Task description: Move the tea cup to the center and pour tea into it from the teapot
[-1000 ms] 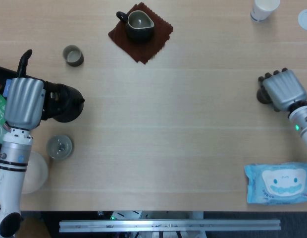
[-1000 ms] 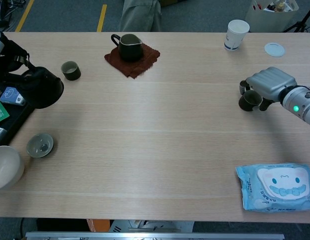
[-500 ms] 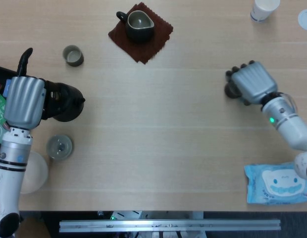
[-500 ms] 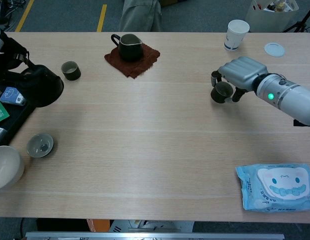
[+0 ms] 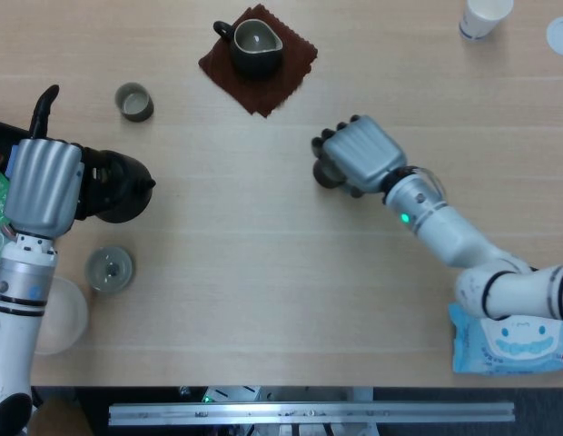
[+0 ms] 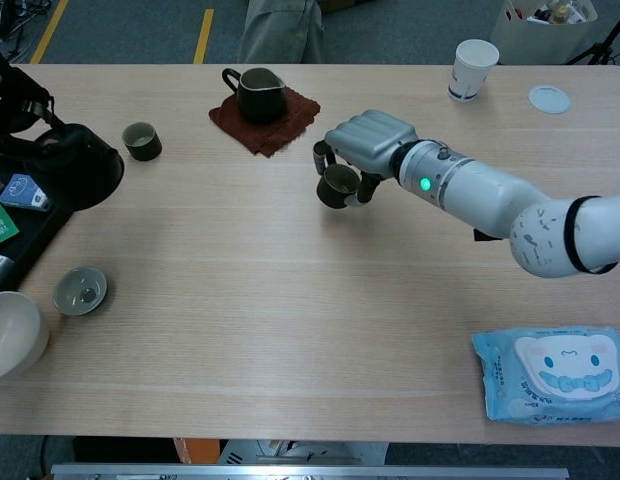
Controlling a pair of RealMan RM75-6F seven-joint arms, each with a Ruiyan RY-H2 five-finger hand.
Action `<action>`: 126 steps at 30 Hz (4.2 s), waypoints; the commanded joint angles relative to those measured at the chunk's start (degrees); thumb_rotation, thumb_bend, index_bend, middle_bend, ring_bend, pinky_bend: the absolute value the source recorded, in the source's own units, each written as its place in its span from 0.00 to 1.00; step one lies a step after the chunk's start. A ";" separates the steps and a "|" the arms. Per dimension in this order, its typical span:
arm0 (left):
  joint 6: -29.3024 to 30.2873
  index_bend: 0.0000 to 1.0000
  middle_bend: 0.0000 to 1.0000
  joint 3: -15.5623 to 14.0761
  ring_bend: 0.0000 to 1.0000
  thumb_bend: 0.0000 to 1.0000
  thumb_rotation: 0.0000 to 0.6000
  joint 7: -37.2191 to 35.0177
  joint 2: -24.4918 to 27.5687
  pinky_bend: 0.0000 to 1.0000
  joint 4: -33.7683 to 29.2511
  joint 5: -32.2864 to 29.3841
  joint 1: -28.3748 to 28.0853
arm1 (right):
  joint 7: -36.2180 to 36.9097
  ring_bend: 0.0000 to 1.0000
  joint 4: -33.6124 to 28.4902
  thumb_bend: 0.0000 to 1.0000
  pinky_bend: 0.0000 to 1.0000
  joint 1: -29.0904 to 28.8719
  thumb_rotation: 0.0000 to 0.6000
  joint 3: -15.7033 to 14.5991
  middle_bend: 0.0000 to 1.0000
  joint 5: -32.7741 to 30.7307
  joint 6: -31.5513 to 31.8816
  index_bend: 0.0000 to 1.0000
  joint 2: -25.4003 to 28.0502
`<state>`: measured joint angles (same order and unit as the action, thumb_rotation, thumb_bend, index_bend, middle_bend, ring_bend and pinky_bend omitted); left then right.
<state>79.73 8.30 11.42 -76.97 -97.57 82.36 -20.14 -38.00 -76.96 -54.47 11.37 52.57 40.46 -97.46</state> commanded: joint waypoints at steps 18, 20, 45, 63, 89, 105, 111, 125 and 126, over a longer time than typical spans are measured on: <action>0.79 1.00 1.00 -0.01 0.88 0.27 0.87 -0.10 0.82 0.05 -0.52 -0.24 0.71 | -13.65 0.38 4.72 0.28 0.38 -15.69 1.00 -0.62 0.40 -16.00 1.79 0.46 -11.34; 0.96 1.00 1.00 -0.01 0.88 0.27 0.87 -0.28 0.95 0.05 -0.51 -0.24 0.85 | -14.59 0.38 5.07 0.28 0.37 -16.85 1.00 -1.01 0.40 -16.79 1.95 0.46 -12.25; 1.79 1.00 1.00 -0.35 0.88 0.27 0.87 -2.78 1.59 0.05 0.60 -0.07 2.14 | -20.89 0.25 9.23 0.28 0.28 -22.91 1.00 -5.30 0.35 -19.75 3.04 0.46 -17.29; 2.30 1.00 1.00 -0.27 0.88 0.27 0.87 -3.84 0.83 0.05 1.58 0.34 2.48 | -20.36 0.11 7.16 0.30 0.14 -23.75 1.00 -6.74 0.21 -20.23 2.06 0.15 -15.23; 0.77 1.00 1.00 0.24 0.87 0.27 0.87 -3.62 -0.90 0.05 2.77 0.19 1.19 | -7.69 0.03 -15.70 0.30 0.08 -14.84 1.00 -8.72 0.12 -10.87 11.93 0.06 10.32; -0.41 1.00 1.00 0.31 0.87 0.26 0.87 -4.29 -3.41 0.05 5.46 1.44 -0.60 | 3.24 0.05 -26.39 0.30 0.08 2.02 1.00 -13.14 0.20 1.06 27.08 0.11 27.47; -0.53 1.00 1.00 0.05 0.87 0.27 0.86 -4.35 -4.27 0.05 7.31 2.86 -1.41 | 7.33 0.06 -28.20 0.29 0.08 9.82 1.00 -14.75 0.21 4.78 33.86 0.13 32.09; -4.20 1.00 1.00 0.01 0.87 0.27 0.87 -2.00 -8.10 0.05 10.39 2.64 -4.62 | 11.58 0.06 -29.12 0.29 0.08 22.78 1.00 -16.49 0.21 11.74 41.64 0.14 36.67; -4.33 1.00 1.00 -0.03 0.87 0.27 0.87 -1.69 -8.47 0.05 10.73 2.74 -4.84 | 11.75 0.06 -28.87 0.29 0.08 23.39 1.00 -16.46 0.21 12.02 41.83 0.14 36.55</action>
<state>75.60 8.30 9.45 -85.15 -87.13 85.01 -24.73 -26.74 -106.10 -31.84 -5.05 64.04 81.83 -60.92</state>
